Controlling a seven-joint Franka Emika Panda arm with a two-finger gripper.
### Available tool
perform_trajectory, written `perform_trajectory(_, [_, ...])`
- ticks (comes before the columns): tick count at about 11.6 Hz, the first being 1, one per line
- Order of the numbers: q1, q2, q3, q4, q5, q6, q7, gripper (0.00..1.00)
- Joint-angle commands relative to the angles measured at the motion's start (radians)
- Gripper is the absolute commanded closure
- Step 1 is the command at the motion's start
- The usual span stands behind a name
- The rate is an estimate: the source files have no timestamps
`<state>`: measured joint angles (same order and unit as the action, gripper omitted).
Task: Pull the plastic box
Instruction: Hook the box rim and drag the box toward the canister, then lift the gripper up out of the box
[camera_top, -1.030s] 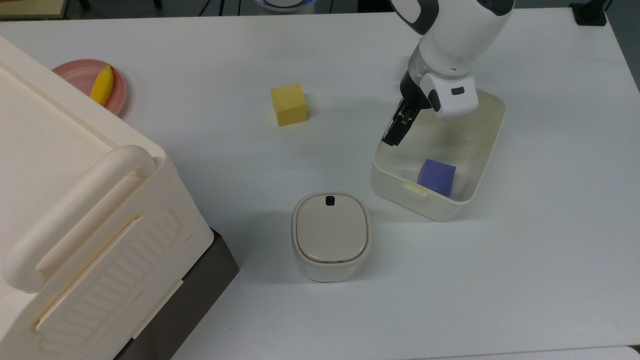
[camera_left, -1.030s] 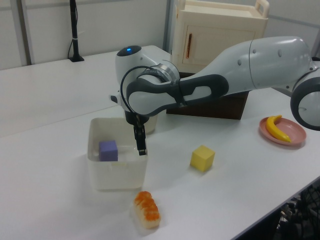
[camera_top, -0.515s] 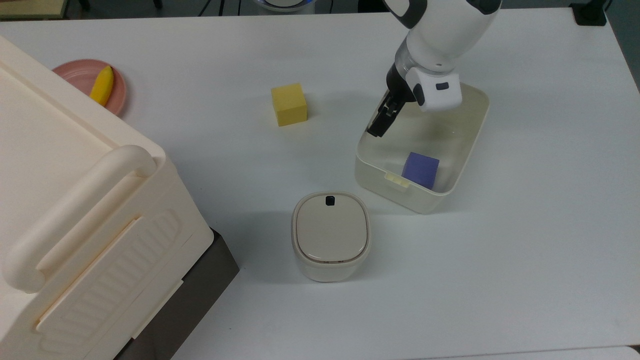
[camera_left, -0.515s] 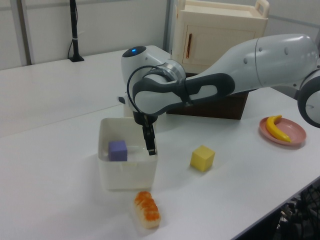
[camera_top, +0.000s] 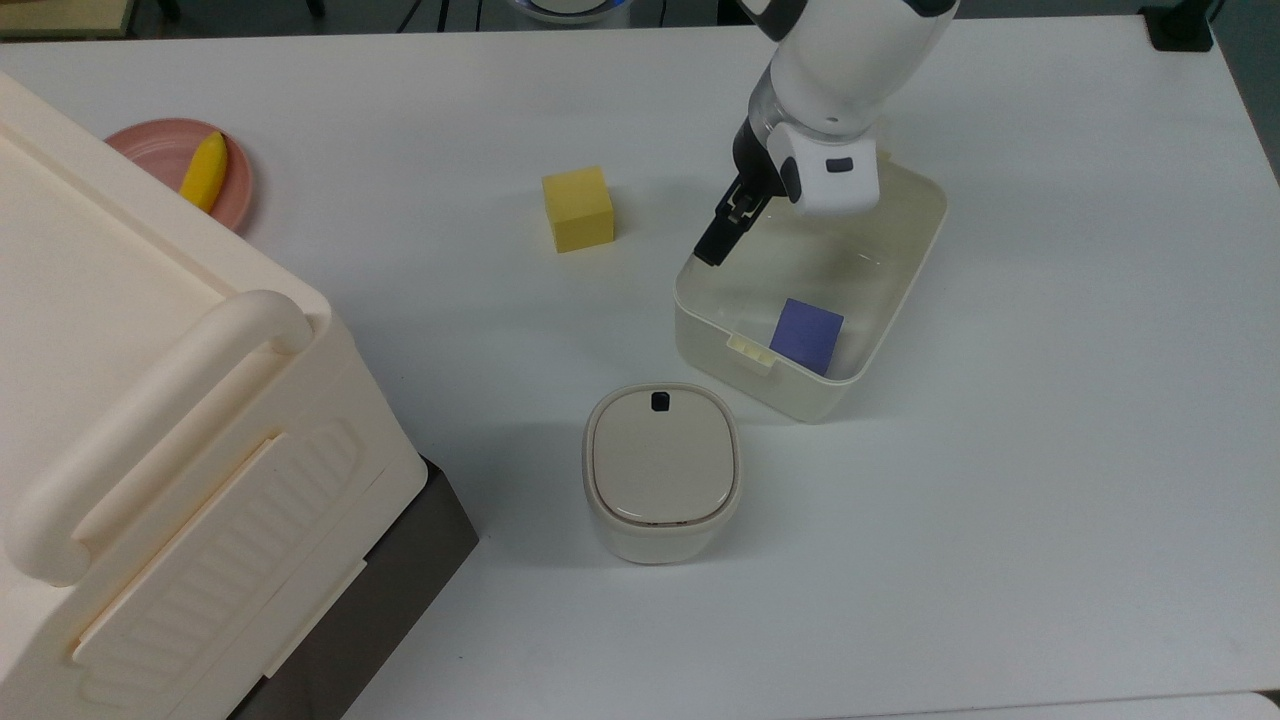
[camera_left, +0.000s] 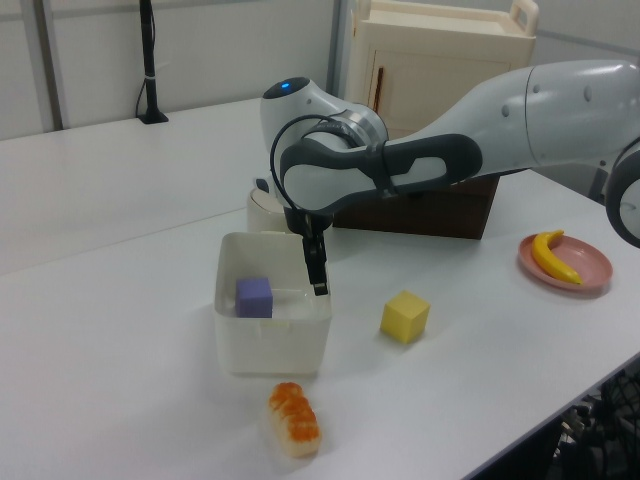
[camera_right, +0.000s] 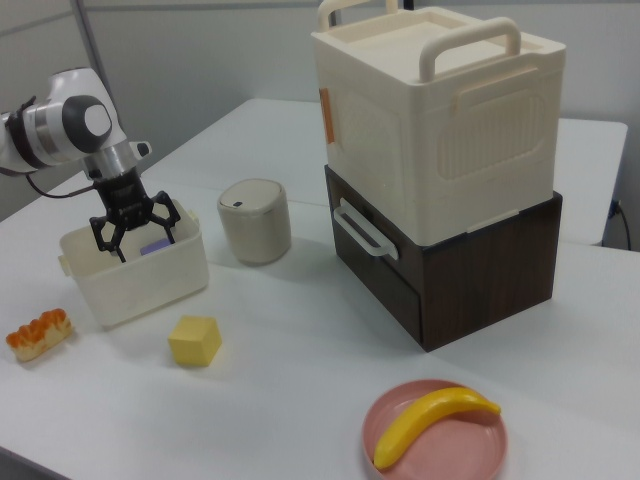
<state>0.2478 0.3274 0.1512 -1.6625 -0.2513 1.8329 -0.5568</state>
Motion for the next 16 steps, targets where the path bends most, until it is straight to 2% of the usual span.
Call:
perform_trajectory(1, [-0.005,-0.067,-0.001,0.022,0.062,-0.001,0.157,0.00])
perform_trajectory(4, [-0.005,-0.073,0.005,0.122,0.164,0.005,0.428,0.00])
perform_trajectory(6, [-0.015,-0.088,-0.002,0.151,0.208,0.003,0.635,0.00])
perform_trajectory(8, [-0.070,-0.134,-0.013,0.139,0.195,-0.010,0.850,0.00])
perform_trajectory(10, [-0.178,-0.235,-0.038,0.122,0.190,-0.072,1.015,0.00])
perform_trajectory(12, [-0.295,-0.316,-0.045,0.121,0.190,-0.144,1.019,0.00])
perform_trajectory(14, [-0.302,-0.355,-0.120,0.083,0.195,-0.149,0.929,0.00])
perform_trajectory(16, [-0.297,-0.357,-0.131,0.031,0.204,-0.138,0.858,0.00])
